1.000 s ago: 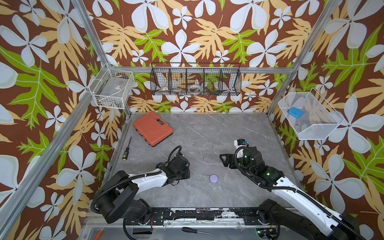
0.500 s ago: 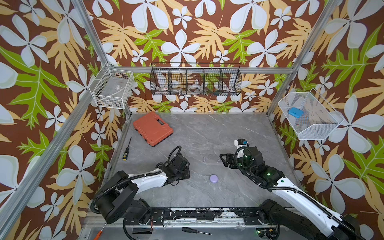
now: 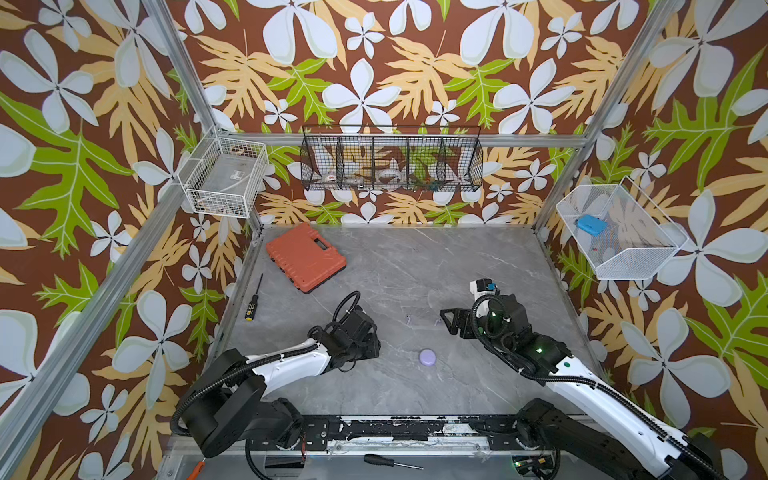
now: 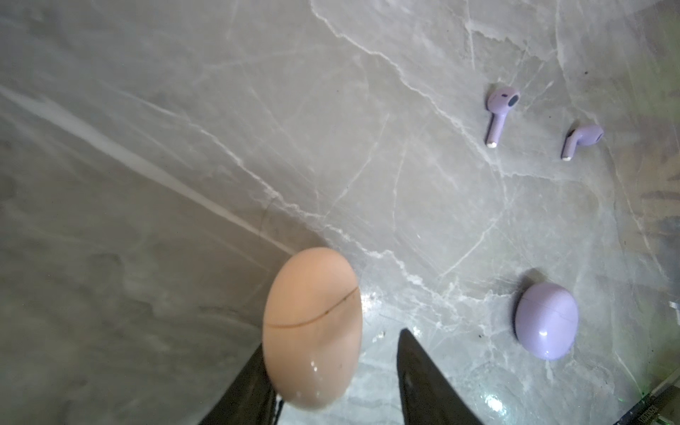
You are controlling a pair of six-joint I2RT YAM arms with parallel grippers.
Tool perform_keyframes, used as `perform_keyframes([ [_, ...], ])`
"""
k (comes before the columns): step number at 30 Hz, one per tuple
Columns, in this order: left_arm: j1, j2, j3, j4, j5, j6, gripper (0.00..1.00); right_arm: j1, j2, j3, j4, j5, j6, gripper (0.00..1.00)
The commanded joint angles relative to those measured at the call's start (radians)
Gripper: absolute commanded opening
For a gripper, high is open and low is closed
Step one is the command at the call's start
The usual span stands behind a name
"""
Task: Insert wireless bluetooth earbuds into charging case
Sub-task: Place the charging case at the center of the table.
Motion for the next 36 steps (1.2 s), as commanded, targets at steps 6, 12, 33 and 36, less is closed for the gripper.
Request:
perform_keyframes([
  [6, 0.017, -0.035, 0.016, -0.08, -0.032, 0.049, 0.63, 0.0, -0.022, -0.013, -0.035, -0.004, 0.012, 0.84],
  [12, 0.036, -0.084, 0.082, -0.195, -0.057, 0.116, 0.69, -0.001, -0.041, -0.025, -0.084, -0.002, 0.006, 0.85],
  [33, -0.149, -0.186, 0.224, -0.299, -0.109, -0.023, 1.0, -0.001, -0.051, -0.019, -0.315, 0.13, 0.024, 1.0],
  [36, -0.184, -0.147, 0.214, -0.264, -0.086, -0.058, 1.0, 0.0, -0.042, -0.006, -0.338, 0.144, 0.039, 1.0],
])
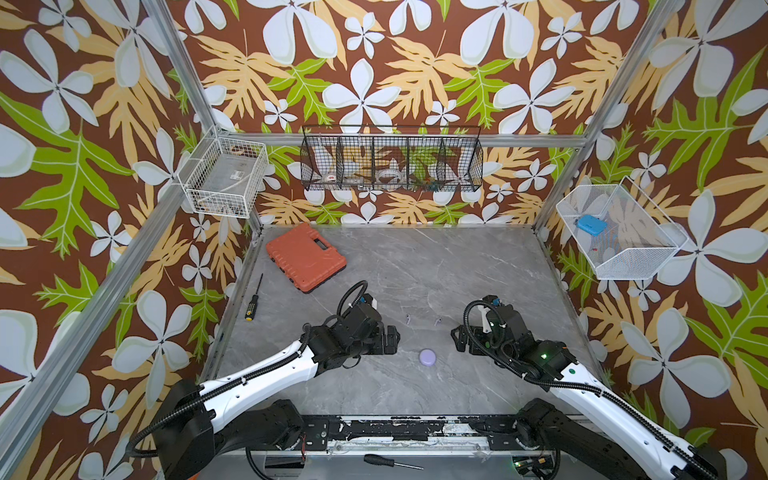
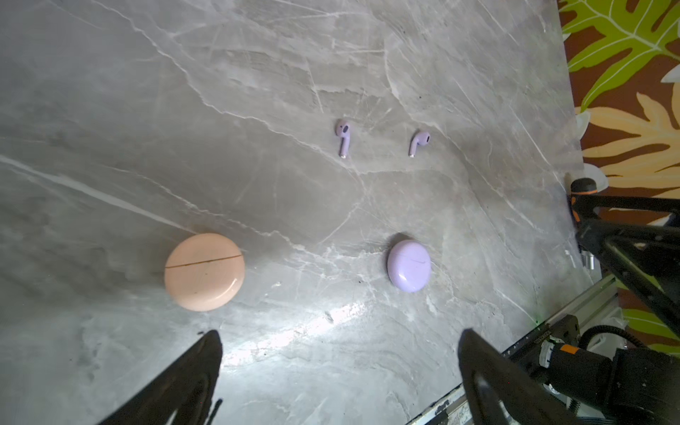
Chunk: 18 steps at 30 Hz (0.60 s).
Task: Insert wireless bluetooth earbuds into charging case
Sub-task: Place the charging case at the center of the table, then pick up the charging case from the center of the table.
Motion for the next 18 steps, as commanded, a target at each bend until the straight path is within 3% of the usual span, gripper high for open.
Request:
perform_keyframes([
  [1, -0.045, 0.037, 0.008, 0.015, -0.024, -0.044, 1.0, 0.0, 0.006, 0.022, -0.048, 0.04, 0.03, 1.0],
  [7, -0.147, 0.161, 0.109, -0.031, -0.084, -0.032, 1.0, 0.0, 0.007, 0.045, -0.107, 0.074, 0.07, 1.0],
  [11, -0.162, 0.191, 0.122, -0.023, -0.107, -0.002, 1.0, -0.001, 0.005, 0.035, -0.103, 0.022, 0.091, 1.0],
  [18, -0.212, 0.3, 0.197, -0.044, -0.12, 0.043, 1.0, -0.001, 0.014, 0.081, -0.184, 0.116, 0.112, 1.0],
])
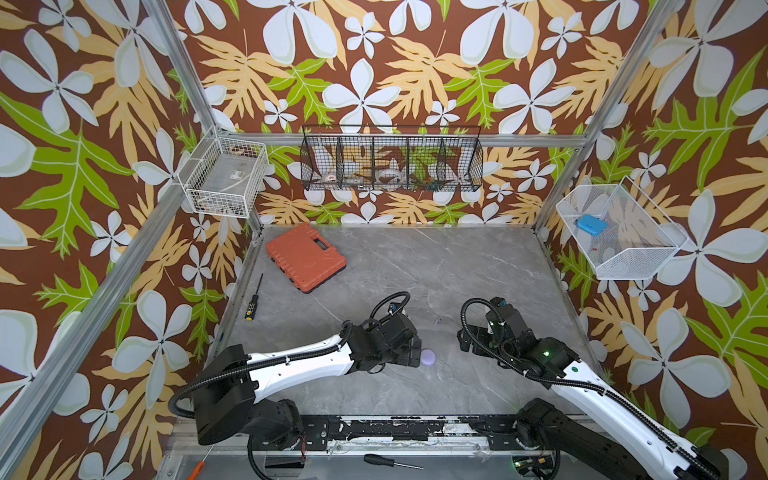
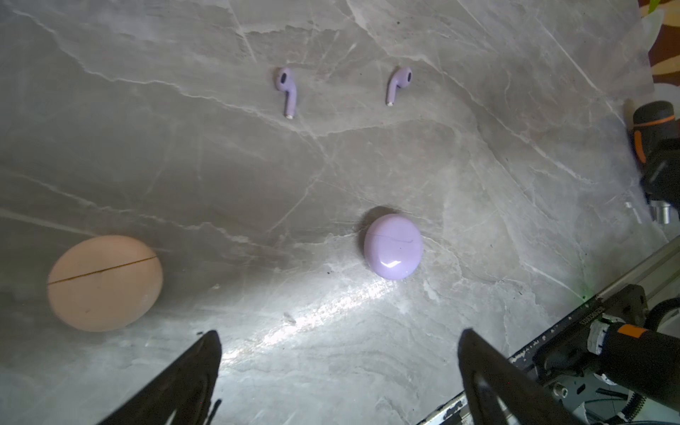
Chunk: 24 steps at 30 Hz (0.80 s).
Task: Insert wireless bluetooth earbuds into charging case
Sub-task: Pick up the charging case from the center of the table.
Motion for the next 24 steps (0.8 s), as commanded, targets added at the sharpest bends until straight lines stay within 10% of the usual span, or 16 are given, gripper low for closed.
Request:
perform_keyframes([
  [1, -0.025, 0.05, 0.04, -0.031, -0.03, 0.037, 1.0, -0.001, 0.015, 0.029, -0.056, 0.05, 0.019, 1.0],
  [24, -0.066, 0.462, 0.347, -0.2, 0.058, 0.108, 0.91, 0.0, -0.087, 0.168, -0.226, 0.15, -0.018, 1.0],
])
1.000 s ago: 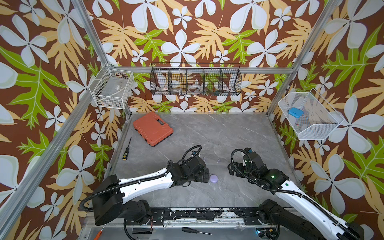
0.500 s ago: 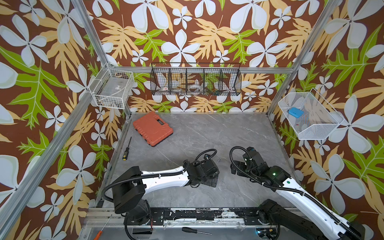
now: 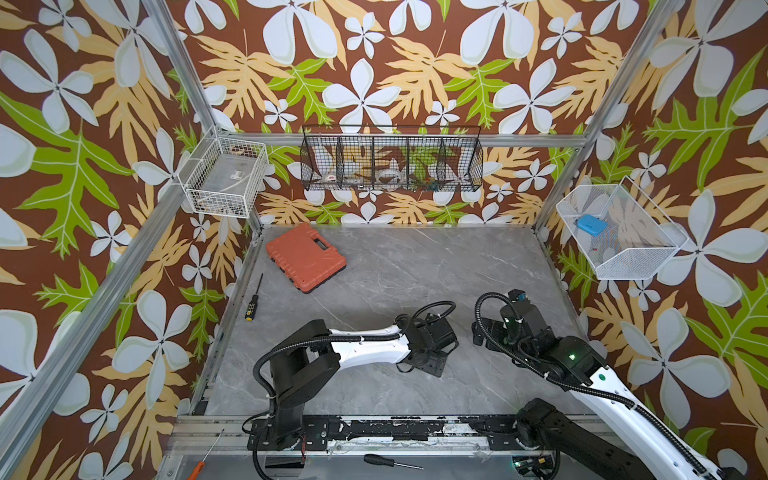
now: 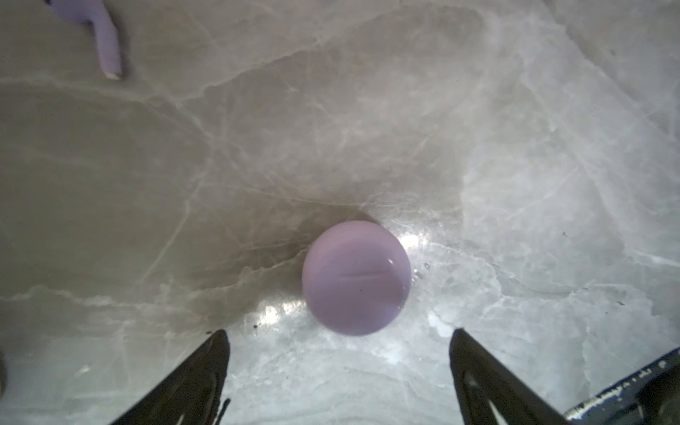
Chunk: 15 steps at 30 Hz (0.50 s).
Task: Insert wireless bluetooth earbuds into charging case
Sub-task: Pick up the charging case from the center of the table.
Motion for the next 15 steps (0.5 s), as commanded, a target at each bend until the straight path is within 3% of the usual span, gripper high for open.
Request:
perform_keyframes([
  [1, -0.002, 0.032, 0.026, -0.04, 0.014, 0.017, 0.9, 0.001, -0.012, 0.011, -0.032, 0.031, -0.018, 1.0],
  [15, -0.002, 0.119, 0.105, -0.074, -0.004, 0.031, 0.79, -0.001, -0.06, 0.017, -0.053, 0.037, -0.036, 1.0],
])
